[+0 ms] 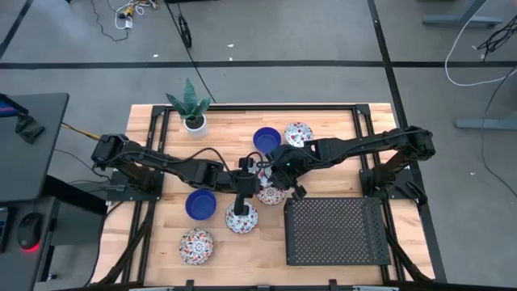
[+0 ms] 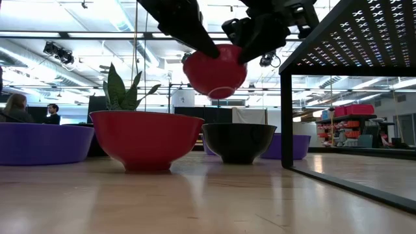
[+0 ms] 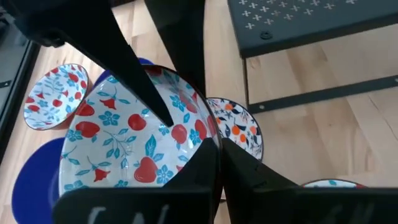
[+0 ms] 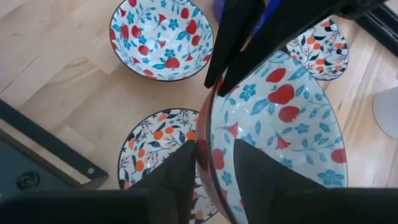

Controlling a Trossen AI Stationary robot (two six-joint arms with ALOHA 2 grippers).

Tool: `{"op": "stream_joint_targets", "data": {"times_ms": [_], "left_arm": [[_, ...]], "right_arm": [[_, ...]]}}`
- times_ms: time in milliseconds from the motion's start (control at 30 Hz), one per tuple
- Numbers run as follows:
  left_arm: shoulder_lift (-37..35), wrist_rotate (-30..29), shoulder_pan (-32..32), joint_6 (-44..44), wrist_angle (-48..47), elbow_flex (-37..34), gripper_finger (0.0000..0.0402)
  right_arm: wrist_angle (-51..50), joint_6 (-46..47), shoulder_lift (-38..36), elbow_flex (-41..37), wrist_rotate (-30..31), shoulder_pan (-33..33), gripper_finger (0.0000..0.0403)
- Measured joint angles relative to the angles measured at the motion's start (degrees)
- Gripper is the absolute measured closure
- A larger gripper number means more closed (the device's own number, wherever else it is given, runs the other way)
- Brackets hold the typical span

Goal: Pick & Place Mini bowls
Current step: Put the top left red patterned bowl on the shelf

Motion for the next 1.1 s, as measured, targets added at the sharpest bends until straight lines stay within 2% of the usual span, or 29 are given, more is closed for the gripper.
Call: {"op": "stream_joint_targets", "data": {"times_ms": [433, 533, 633, 800, 933, 1033, 1100], "left_arm": [[0.00, 0.31, -0.09, 1.14, 0.08, 0.04, 0.0379], [0.00, 0.72, -0.07, 1.22, 1.72, -0.02, 0.0357], [-0.64, 0.38, -0.02, 2.52, 4.89, 0.83, 0.0311], [-2.83, -4.56, -0.22, 2.41, -1.31, 5.90, 0.0237], [-5.27, -13.15, -1.27, 0.57, -4.86, 7.31, 0.0208], [-6.69, -20.58, -2.39, -1.76, -8.20, 5.50, 0.0204], [-6.97, -23.15, -2.51, -3.70, -8.02, 3.86, 0.0205]], "right_arm": [[-1.27, -1.07, 0.00, 0.00, -0.70, 1.06, 0.0377], [-0.21, -0.06, -0.07, -1.01, 0.07, 1.94, 0.0388], [4.01, 2.30, 0.11, -2.97, 5.69, 2.16, 0.0393], [3.19, 6.94, -0.57, -3.58, 23.06, 2.27, 0.0395], [-3.87, 14.39, -4.04, -1.82, 30.84, 4.34, 0.0396], [-13.32, 22.43, -7.35, -0.01, 34.86, 8.23, 0.0396], [-20.41, 28.53, -9.26, 1.76, 36.28, 11.90, 0.0396]]}}
